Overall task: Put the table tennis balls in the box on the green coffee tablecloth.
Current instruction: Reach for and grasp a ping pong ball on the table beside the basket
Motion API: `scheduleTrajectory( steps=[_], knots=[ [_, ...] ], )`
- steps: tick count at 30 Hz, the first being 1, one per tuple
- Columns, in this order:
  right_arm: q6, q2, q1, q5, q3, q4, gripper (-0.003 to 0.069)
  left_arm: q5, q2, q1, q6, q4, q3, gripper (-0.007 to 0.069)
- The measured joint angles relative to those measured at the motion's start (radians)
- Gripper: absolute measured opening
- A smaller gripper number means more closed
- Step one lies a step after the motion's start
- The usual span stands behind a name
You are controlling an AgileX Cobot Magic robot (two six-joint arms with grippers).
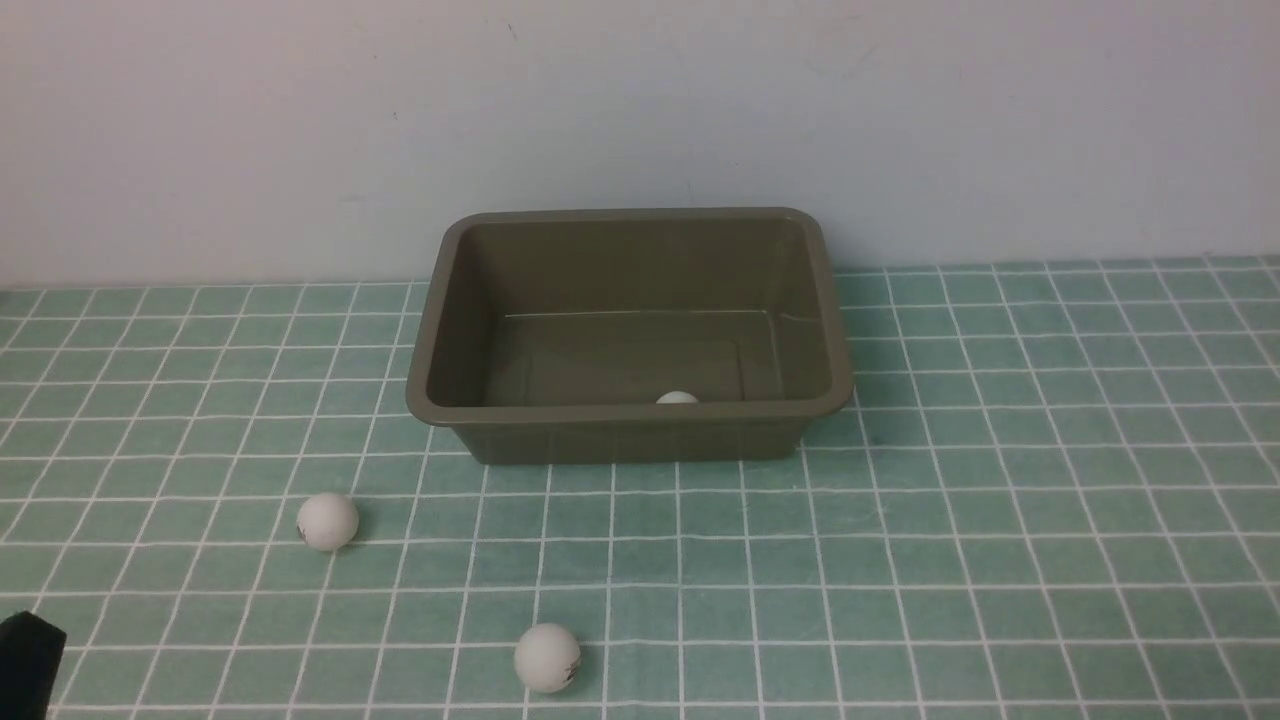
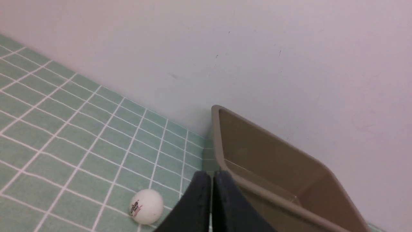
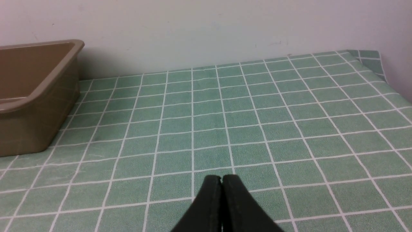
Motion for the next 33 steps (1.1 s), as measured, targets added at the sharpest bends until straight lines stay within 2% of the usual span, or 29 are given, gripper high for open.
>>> scheduleTrajectory(
  steps=[7, 14, 17, 21, 22, 24, 25, 26, 30, 33],
  knots=[
    [0.0, 0.0, 0.0, 0.0, 0.0, 0.0, -0.0018, -0.044, 0.0, 0.0, 0.038, -0.108, 0.0, -0.0004],
    [0.0, 0.0, 0.0, 0.0, 0.0, 0.0, -0.0018, -0.191, 0.0, 0.0, -0.037, -0.299, -0.026, -0.0004],
    [0.0, 0.0, 0.0, 0.0, 0.0, 0.0, -0.0018, -0.229, 0.0, 0.0, -0.028, -0.31, -0.073, -0.0004],
    [0.0, 0.0, 0.0, 0.0, 0.0, 0.0, -0.0018, -0.214, 0.0, 0.0, 0.095, -0.2, -0.186, -0.0004],
    [0.0, 0.0, 0.0, 0.0, 0.0, 0.0, -0.0018, -0.134, 0.0, 0.0, 0.183, -0.13, -0.255, -0.0004],
    [0.0, 0.0, 0.0, 0.0, 0.0, 0.0, -0.0018, -0.065, 0.002, 0.0, 0.226, -0.092, -0.303, -0.0004],
    [0.0, 0.0, 0.0, 0.0, 0.0, 0.001, -0.0018, 0.035, 0.023, 0.0, 0.297, -0.047, -0.377, -0.0004],
    [0.0, 0.0, 0.0, 0.0, 0.0, 0.001, -0.0018, 0.048, 0.027, 0.0, 0.304, -0.047, -0.377, -0.0004],
    [0.0, 0.0, 0.0, 0.0, 0.0, 0.001, -0.0018, 0.278, 0.178, 0.0, 0.4, 0.033, -0.52, -0.0004],
    [0.0, 0.0, 0.0, 0.0, 0.0, 0.001, -0.0018, 0.403, 0.312, 0.0, 0.407, 0.1, -0.607, -0.0004]
  ],
)
